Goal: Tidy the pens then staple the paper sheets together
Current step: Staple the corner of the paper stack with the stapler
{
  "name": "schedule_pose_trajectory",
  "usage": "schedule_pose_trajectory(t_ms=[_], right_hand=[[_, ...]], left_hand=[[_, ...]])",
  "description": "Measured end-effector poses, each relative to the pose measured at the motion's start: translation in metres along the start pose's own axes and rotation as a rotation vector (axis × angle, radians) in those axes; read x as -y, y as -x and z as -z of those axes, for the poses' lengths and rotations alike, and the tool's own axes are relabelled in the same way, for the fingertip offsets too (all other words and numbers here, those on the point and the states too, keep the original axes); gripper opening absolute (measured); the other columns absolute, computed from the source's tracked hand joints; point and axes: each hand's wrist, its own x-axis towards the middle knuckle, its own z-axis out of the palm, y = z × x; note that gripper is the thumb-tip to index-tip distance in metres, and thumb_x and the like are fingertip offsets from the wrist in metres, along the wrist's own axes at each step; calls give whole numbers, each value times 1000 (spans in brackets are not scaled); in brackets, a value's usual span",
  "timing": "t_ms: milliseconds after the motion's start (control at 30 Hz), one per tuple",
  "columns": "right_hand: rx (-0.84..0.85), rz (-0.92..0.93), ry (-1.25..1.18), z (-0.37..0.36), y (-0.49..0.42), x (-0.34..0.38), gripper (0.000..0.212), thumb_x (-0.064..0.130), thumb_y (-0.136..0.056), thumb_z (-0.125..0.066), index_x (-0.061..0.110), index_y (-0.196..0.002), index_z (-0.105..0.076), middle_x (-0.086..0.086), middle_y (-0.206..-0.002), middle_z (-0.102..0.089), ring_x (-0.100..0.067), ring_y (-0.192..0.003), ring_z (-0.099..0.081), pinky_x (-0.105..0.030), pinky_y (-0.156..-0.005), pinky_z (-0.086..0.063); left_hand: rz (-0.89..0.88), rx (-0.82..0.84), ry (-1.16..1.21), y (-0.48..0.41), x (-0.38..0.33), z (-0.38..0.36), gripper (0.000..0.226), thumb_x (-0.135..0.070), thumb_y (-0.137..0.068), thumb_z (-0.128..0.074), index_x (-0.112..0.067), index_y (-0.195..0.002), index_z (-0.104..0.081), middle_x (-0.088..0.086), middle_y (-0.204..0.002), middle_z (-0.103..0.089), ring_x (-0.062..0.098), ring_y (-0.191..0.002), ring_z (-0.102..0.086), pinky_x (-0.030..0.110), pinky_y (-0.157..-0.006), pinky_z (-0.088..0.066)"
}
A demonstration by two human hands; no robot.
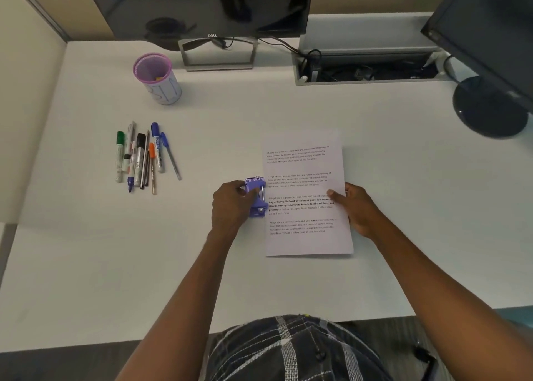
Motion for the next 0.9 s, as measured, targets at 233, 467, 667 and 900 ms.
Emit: schedule_pose_trajectory(t_ms=[233,467,667,900], right_hand=[[15,9,30,-11,-9,9,26,12,-99,-65,16,-125,-67,-3,-118,-75,-20,-102,-75,-29,-80,-63],[31,31,96,-16,-15,10,28,15,-99,-65,16,-127,-67,-3,-122,-74,-23,-109,-73,-41,-96,-58],[36,46,122,-16,-14,10,32,18,-99,-66,14,-131,-66,-3,-124,-74,-21,-109,-73,-40,-96,-57],[46,79,167,-14,-10,15,37,12,-93,-73,10,-129,-67,-4,-119,-76,-21,-103,-76,-38,-91,-61]], left_hand=[[1,-21,41,3,3,-1,31,-30,-94,-76,-11,-119,-76,3,-101,-74,27,-88,-70,47,-83,-60],[8,-49,50,5,3,-4,37,-33,-96,-75,-9,-123,-77,6,-110,-77,26,-99,-71,41,-90,-57],[23,-48,42,4,1,-2,41,-35,-93,-78,-10,-125,-74,5,-110,-76,24,-96,-70,40,-89,-57],[128,-7,50,-3,-6,0,44,-40,-84,-87,-15,-115,-69,11,-105,-76,33,-90,-74,53,-84,-64]])
